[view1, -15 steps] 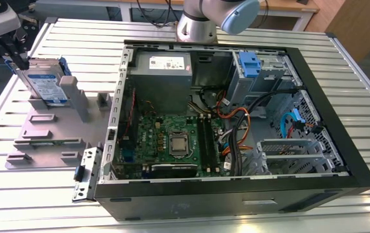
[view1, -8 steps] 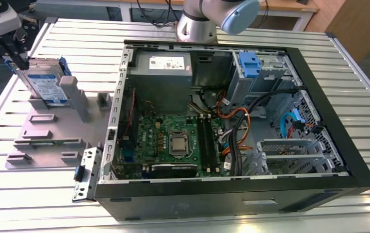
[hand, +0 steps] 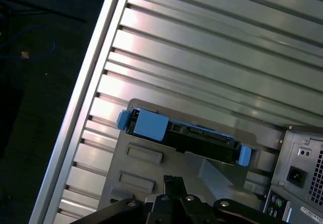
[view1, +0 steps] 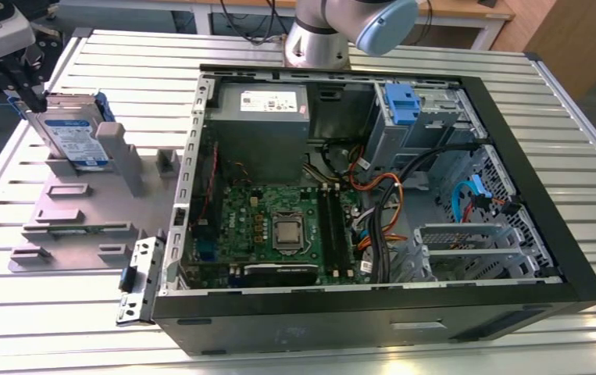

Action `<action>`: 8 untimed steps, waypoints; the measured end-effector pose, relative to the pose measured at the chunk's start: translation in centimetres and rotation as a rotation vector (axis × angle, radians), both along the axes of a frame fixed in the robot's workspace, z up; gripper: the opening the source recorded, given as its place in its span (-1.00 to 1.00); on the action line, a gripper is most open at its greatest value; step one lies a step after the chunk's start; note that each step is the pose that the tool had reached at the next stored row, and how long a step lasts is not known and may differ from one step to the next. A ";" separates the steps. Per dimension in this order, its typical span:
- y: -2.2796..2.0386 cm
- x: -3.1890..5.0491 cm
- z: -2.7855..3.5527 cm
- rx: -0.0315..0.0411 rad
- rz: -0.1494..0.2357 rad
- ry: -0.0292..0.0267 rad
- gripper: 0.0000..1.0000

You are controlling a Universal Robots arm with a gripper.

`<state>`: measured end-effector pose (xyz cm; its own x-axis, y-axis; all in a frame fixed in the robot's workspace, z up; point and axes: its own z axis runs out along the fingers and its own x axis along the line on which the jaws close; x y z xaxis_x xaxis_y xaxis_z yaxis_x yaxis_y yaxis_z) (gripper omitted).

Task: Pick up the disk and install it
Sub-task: 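Pick up the disk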

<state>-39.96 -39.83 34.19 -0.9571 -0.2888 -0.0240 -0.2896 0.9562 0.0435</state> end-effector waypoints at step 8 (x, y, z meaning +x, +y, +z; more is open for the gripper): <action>0.00 0.00 0.00 0.0000 0.008 0.0000 -0.79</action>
